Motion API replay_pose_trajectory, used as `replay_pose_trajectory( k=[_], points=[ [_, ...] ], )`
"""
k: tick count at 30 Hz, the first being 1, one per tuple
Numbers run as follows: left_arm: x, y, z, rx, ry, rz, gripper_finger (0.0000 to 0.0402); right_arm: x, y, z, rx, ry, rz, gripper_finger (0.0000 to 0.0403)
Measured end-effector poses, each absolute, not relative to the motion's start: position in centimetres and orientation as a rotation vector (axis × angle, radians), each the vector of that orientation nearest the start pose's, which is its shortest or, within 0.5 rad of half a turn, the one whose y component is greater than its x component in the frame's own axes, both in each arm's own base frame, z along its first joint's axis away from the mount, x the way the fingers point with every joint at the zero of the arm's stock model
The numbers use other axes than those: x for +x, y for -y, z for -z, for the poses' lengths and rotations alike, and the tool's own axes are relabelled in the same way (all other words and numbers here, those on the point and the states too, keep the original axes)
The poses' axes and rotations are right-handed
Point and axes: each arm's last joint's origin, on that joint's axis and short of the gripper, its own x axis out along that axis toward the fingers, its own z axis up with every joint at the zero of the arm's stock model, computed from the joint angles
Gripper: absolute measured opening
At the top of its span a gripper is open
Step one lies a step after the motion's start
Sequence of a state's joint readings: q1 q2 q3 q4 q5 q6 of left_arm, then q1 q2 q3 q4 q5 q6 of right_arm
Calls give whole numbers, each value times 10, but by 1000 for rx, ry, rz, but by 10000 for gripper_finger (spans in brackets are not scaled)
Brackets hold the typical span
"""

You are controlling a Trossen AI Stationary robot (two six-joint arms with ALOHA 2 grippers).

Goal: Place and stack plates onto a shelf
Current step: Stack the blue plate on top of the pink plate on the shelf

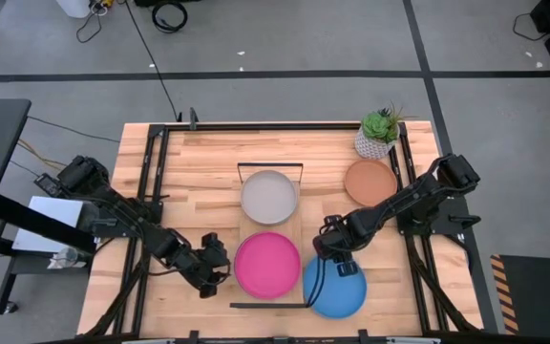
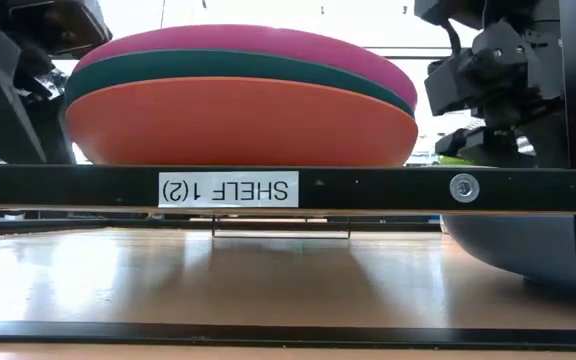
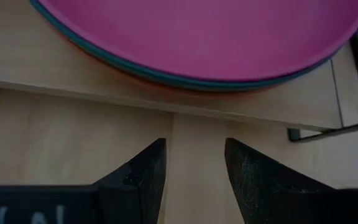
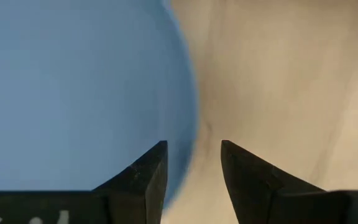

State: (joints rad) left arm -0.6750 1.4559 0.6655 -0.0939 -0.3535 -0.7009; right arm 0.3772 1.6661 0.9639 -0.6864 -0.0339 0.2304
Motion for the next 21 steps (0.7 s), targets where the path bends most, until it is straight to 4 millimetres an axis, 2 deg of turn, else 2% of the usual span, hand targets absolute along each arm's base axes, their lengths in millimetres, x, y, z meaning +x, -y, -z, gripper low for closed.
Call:
replay_pose_trajectory(
  k=[6, 15, 18, 21],
  points=[
    [213, 160, -162, -269, -861, 56, 172, 267, -107, -158, -11, -1411, -161, 132],
    [222, 176, -191, -258, -821, 157, 172, 260, -104, -159, -15, -1485, -151, 15],
    [221, 178, -201, -223, -821, 134, 172, 254, -100, -171, -26, -1528, -105, 16],
    [223, 177, -207, -177, -802, 91, 172, 251, -93, -195, -52, -1504, -58, 14]
  ],
)
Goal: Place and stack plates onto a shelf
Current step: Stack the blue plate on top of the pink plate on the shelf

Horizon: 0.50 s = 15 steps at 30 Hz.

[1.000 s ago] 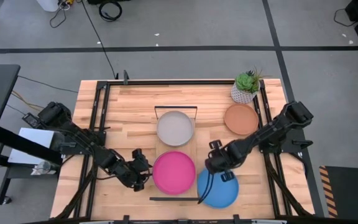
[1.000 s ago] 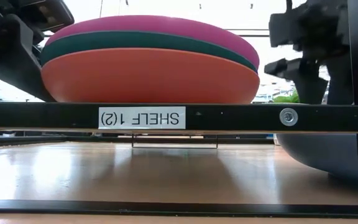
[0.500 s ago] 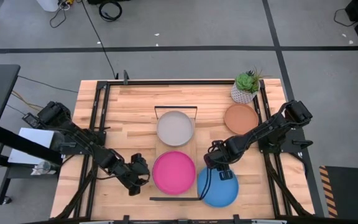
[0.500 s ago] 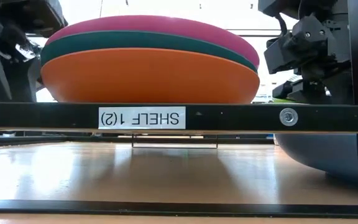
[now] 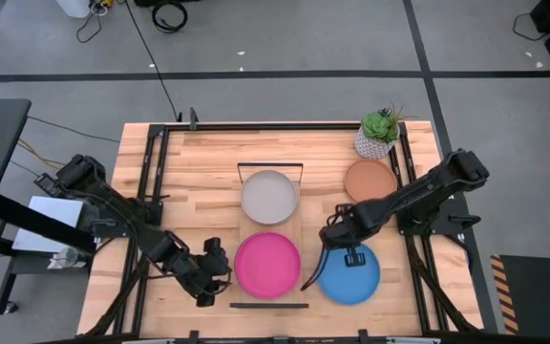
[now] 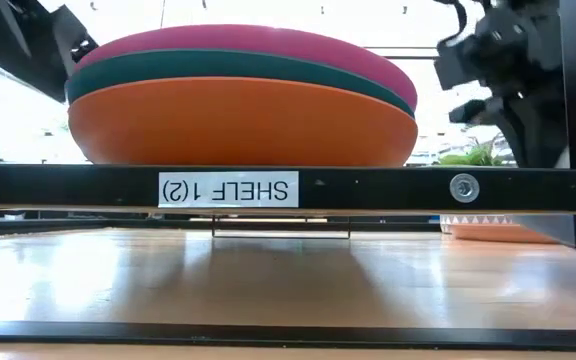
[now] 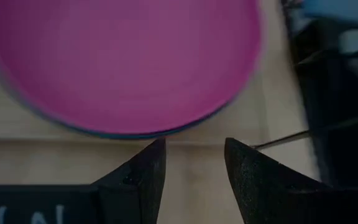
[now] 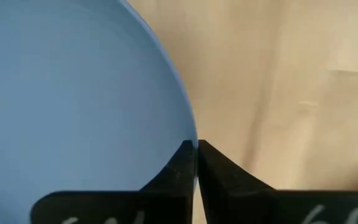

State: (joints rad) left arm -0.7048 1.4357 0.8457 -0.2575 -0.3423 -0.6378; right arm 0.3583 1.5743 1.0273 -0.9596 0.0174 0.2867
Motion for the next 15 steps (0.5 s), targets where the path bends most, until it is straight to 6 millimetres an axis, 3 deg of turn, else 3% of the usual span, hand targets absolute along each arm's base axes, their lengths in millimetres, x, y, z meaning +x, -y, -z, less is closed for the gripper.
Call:
replay_pose_trajectory(
  k=[8, 15],
  points=[
    [225, 175, -212, -113, -789, 74, 172, 245, -68, -261, -11, -1374, 4, 11],
    [231, 176, -228, 15, -688, 34, 172, 261, -51, -302, 86, -1184, 130, 11]
  ],
)
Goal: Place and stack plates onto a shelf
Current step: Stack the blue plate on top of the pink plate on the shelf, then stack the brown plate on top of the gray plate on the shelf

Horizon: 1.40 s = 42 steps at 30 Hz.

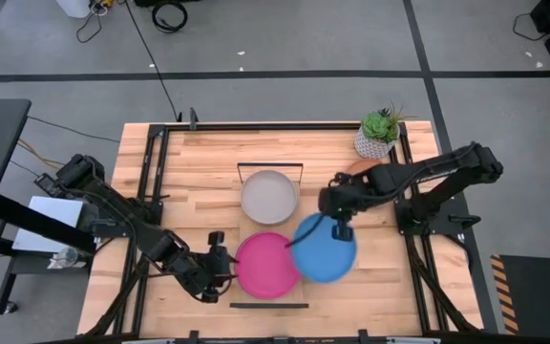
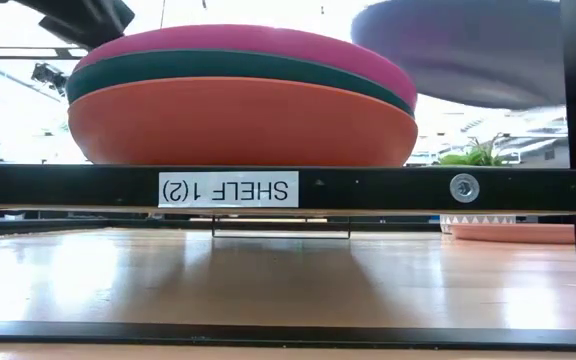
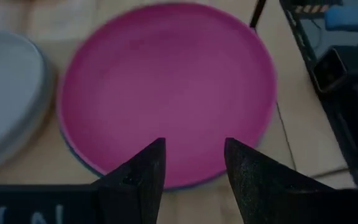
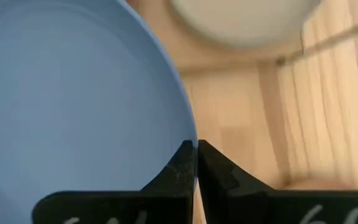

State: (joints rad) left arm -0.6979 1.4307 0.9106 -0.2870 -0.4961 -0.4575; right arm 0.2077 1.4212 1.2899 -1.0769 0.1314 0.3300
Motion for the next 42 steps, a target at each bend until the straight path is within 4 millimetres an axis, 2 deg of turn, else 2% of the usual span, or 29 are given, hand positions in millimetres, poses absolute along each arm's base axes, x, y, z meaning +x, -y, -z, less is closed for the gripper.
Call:
replay_pose_trajectory(
  k=[6, 11, 16, 20, 25, 29, 34, 38, 42],
  points=[
    [234, 175, -236, 214, -622, -8, 172, 288, -40, -310, 162, -981, 83, 13],
    [237, 174, -245, 332, -584, -71, 172, 325, -34, -288, 185, -935, -18, 13],
    [232, 175, -271, 339, -609, -75, 172, 358, -29, -269, 186, -950, -77, 14],
    [224, 175, -282, 351, -659, -75, 172, 377, -27, -261, 173, -959, -86, 15],
    [217, 178, -281, 359, -684, -68, 172, 391, -28, -254, 204, -957, -172, 30],
    [216, 179, -282, 337, -677, -69, 172, 396, -29, -249, 203, -954, -174, 52],
    [217, 180, -282, 322, -665, -70, 172, 393, -27, -258, 175, -919, -186, 90],
    [217, 180, -282, 295, -664, -80, 172, 379, -26, -281, 141, -887, -193, 121],
    [216, 181, -282, 233, -668, -86, 172, 352, -28, -302, 66, -942, -151, 140]
  ],
)
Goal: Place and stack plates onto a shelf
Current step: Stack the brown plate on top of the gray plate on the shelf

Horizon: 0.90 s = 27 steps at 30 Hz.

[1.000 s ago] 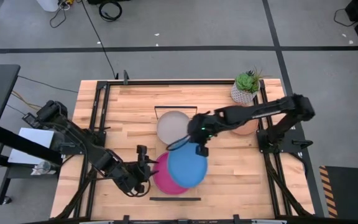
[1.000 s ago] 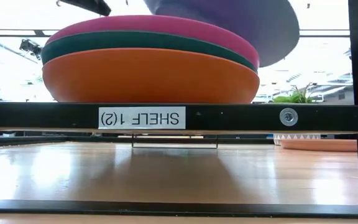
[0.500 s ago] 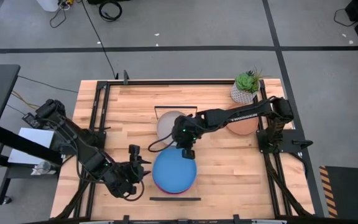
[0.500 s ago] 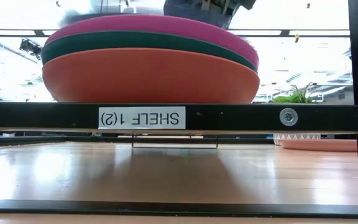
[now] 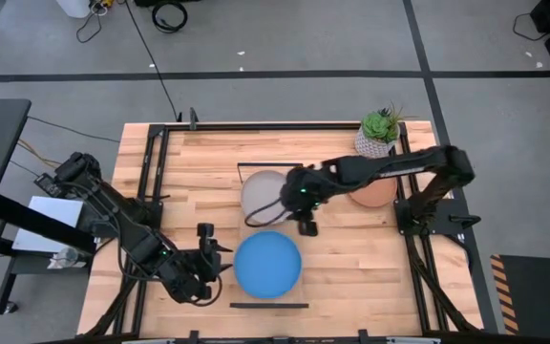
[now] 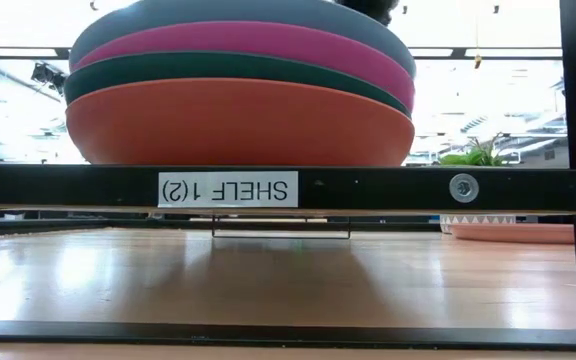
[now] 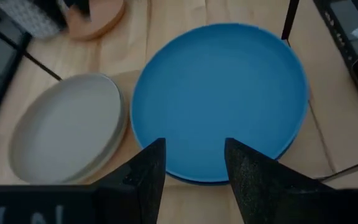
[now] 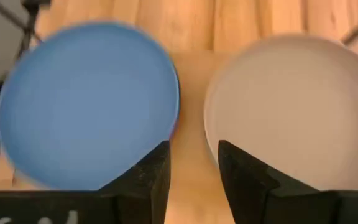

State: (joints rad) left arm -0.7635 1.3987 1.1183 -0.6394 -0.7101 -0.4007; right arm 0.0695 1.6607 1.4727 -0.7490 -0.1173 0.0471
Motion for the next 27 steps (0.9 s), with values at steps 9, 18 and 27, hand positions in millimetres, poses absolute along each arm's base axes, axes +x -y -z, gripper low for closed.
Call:
replay_pose_trajectory(
  k=[9, 18, 27],
  points=[
    [212, 188, -279, 124, -669, -98, 172, 273, -46, -302, -36, -1056, -59, 144],
    [214, 186, -280, 77, -661, -128, 172, 218, -57, -244, 0, -1098, 54, 144],
    [215, 184, -280, 59, -658, -143, 172, 195, -42, -196, -31, -1274, 448, 144]
  ],
)
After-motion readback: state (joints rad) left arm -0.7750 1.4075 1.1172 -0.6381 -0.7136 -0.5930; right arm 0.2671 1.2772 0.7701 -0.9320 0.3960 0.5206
